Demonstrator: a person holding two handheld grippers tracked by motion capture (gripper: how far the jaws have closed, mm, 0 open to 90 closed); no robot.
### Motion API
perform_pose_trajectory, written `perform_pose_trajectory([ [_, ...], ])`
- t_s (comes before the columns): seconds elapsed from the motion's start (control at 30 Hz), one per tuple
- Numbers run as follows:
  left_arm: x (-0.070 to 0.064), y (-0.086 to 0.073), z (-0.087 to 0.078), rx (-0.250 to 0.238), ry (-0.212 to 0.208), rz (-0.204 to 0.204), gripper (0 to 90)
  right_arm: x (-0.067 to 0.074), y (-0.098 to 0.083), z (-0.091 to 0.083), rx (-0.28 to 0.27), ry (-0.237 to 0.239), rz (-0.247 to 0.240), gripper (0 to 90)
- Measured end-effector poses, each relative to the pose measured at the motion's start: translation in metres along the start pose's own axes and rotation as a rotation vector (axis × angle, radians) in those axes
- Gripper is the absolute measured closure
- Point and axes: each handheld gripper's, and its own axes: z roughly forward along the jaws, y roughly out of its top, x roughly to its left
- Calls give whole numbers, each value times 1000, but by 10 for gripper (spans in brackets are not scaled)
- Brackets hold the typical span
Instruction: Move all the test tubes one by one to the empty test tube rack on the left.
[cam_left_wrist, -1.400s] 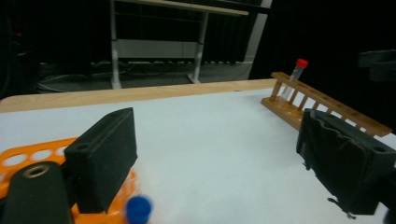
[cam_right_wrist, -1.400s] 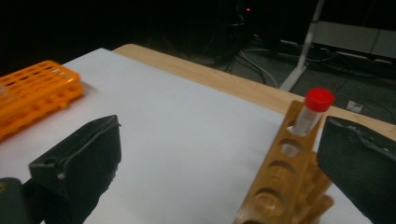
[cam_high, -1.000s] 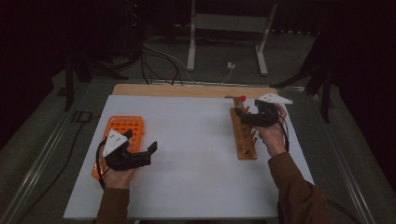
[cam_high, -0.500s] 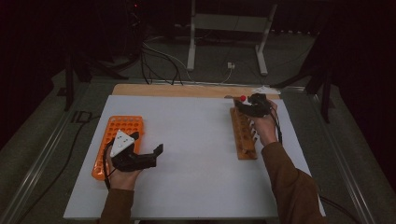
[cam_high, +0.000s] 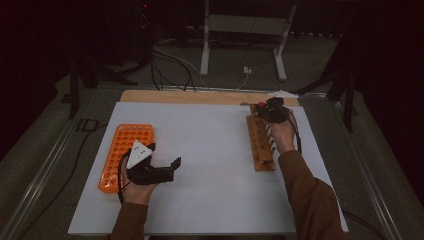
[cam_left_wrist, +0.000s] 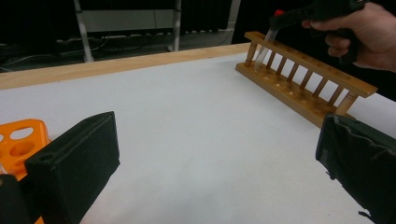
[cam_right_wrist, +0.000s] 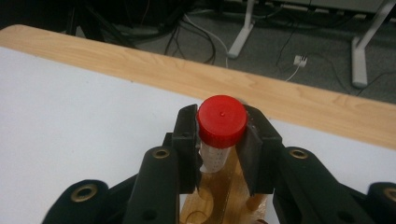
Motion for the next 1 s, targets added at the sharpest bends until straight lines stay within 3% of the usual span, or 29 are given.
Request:
perform_pose_trajectory([
  [0.3,-3,2,3,7,-1,9,6,2,13,-31,-101,-1,-46,709],
  [0.53,-9,6,8,11,2,30,6,6,24,-62,-173,31,-79,708],
  [0.77,-16,9,17,13,-5,42,6,25,21,-79,-175,120,-122,708],
  [1.0,-24,14,28,15,-26,59,6,50,10,-87,-151,228,-132,707],
])
